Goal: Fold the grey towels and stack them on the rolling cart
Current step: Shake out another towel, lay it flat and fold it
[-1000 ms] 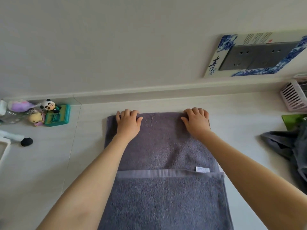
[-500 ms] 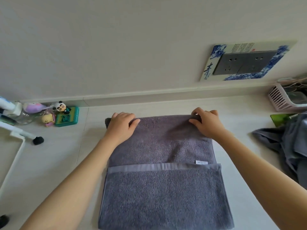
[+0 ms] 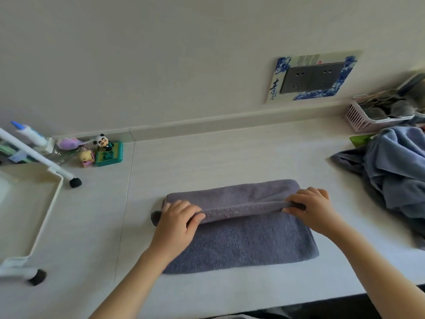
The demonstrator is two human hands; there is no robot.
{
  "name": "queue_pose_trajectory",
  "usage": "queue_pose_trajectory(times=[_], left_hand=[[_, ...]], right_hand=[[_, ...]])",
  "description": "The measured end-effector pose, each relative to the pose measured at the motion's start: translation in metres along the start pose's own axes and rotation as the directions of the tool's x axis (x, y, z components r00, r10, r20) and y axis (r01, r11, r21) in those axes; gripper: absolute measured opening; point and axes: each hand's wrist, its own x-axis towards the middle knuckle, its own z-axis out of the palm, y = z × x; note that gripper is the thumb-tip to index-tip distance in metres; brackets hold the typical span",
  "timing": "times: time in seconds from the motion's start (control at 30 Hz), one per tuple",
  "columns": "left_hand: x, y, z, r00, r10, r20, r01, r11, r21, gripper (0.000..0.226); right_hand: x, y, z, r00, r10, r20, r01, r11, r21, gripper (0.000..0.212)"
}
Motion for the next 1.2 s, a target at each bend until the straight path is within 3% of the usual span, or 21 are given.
queue_pose_trajectory(times=[0.1,0.27,0.43,0.57,0.63,0.77,1.0,1.07,1.13,1.2], left_hand=[[-0.032,0.003,0.018,1.0,0.004,0.012,-0.004,1.0,0.004,0.028],[-0.072,0.0,0.051,0.995,-0.075,0.071,0.075,0.997,0.007,0.022],[-0.078,0.007,0.055,0.995,-0.096,0.004,0.096,0.995,0.008,0.025],[-0.073,0.012,0.038,0.984,-0.025,-0.178,0.021,0.999,-0.024,0.02],[-0.079,0.012,0.036,0.979,0.018,-0.203,-0.024,0.999,-0.025,0.024],[-0.107,0.011,0.054,0.996,0.002,-0.088,-0.004,1.0,-0.014,0.018],[-0.11,0.008,0.059,0.998,-0.065,0.026,0.067,0.995,-0.073,0.019],[-0.107,0.007,0.055,0.998,-0.045,0.042,0.049,0.992,-0.114,0.02],[-0.103,0.007,0.053,0.997,-0.029,0.069,0.039,0.989,-0.144,0.026],[-0.096,0.007,0.053,0.992,-0.061,0.107,0.078,0.984,-0.16,0.036]], right_hand=[[-0.03,-0.006,0.012,0.993,0.101,0.053,-0.104,0.994,0.045,0.014],[-0.062,-0.01,0.031,0.952,0.208,0.223,-0.216,0.976,0.013,0.016],[-0.08,-0.014,0.043,0.962,0.267,0.059,-0.272,0.957,0.098,0.013],[-0.085,-0.022,0.036,0.961,0.187,-0.203,-0.166,0.979,0.12,0.019],[-0.09,-0.024,0.036,0.952,0.146,-0.269,-0.12,0.986,0.112,0.019],[-0.11,-0.019,0.059,0.968,0.14,-0.206,-0.128,0.989,0.072,0.019],[-0.118,-0.017,0.072,0.964,0.262,-0.035,-0.252,0.951,0.178,0.023],[-0.117,-0.018,0.07,0.96,0.274,-0.062,-0.264,0.955,0.132,0.013],[-0.114,-0.022,0.071,0.947,0.29,-0.138,-0.283,0.957,0.067,0.037],[-0.107,-0.03,0.069,0.93,0.296,-0.216,-0.299,0.954,0.021,0.044]])
